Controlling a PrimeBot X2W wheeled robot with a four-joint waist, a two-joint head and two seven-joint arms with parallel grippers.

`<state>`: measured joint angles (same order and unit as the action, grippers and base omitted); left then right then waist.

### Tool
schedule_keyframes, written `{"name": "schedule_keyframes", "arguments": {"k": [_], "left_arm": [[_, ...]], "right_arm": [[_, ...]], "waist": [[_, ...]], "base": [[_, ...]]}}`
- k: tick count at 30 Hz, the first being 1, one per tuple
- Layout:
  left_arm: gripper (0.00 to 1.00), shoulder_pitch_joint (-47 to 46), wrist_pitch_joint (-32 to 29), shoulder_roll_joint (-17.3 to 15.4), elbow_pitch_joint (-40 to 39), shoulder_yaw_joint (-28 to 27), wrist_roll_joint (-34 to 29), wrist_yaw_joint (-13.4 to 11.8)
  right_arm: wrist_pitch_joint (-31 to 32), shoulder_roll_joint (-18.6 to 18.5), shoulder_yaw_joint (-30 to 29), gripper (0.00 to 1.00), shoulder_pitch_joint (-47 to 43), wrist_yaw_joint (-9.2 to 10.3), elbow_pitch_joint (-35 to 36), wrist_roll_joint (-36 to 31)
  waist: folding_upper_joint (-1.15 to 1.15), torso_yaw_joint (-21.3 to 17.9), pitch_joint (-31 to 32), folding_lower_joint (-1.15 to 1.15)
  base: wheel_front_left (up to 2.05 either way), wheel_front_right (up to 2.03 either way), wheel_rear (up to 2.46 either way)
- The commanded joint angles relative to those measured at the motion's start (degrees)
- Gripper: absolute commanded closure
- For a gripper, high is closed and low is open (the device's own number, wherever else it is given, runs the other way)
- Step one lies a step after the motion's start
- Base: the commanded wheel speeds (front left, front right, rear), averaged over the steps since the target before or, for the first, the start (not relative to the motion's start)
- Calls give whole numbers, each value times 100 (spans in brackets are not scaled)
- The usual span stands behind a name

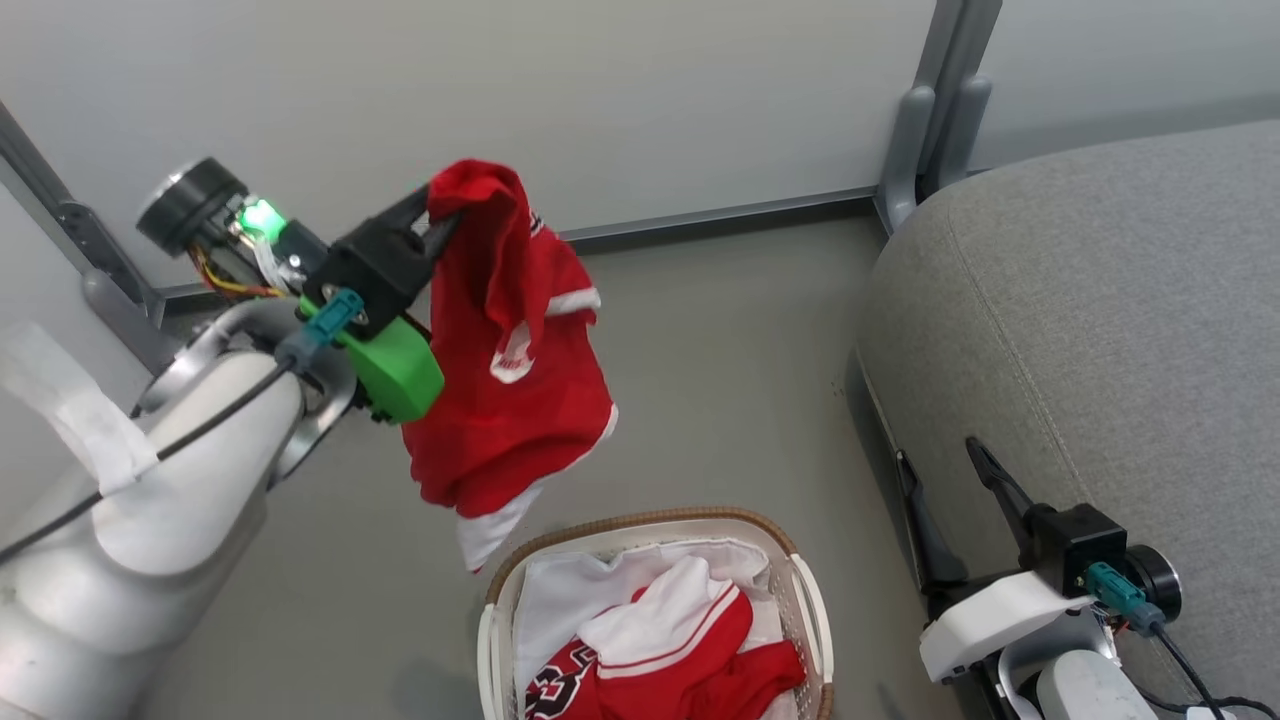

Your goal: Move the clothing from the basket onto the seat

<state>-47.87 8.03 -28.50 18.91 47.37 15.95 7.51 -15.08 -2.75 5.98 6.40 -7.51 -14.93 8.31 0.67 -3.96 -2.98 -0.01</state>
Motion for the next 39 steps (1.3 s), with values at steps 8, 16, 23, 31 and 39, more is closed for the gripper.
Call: {"name": "schedule_keyframes", "arguments": {"k": [8,16,23,31,39], "left_arm": [[100,-721,-173,169,103,-164,29,-63],[100,-1059,-92,473,328,-56,56,-47],[100,-1088,-8,594,224,140,61,-26],[100,-1201,90,716,17,358,97,-18],[100,-1259,143,872,-138,572,121,-10]], "right_arm": [[-14,-26,194,0,91,4,76,-86],[-14,-24,466,0,296,4,131,-157],[-14,-23,891,0,801,4,173,-305],[-14,-23,1448,0,1705,4,-103,-684],[-14,-25,1690,0,2367,4,-579,-1127]], "waist": [[-67,-50,209,1],[-67,-95,211,1],[-67,-47,193,1],[-67,129,187,1],[-67,281,205,1]], "base": [[0,0,0],[0,0,0],[0,0,0],[0,0,0],[0,0,0]]}}
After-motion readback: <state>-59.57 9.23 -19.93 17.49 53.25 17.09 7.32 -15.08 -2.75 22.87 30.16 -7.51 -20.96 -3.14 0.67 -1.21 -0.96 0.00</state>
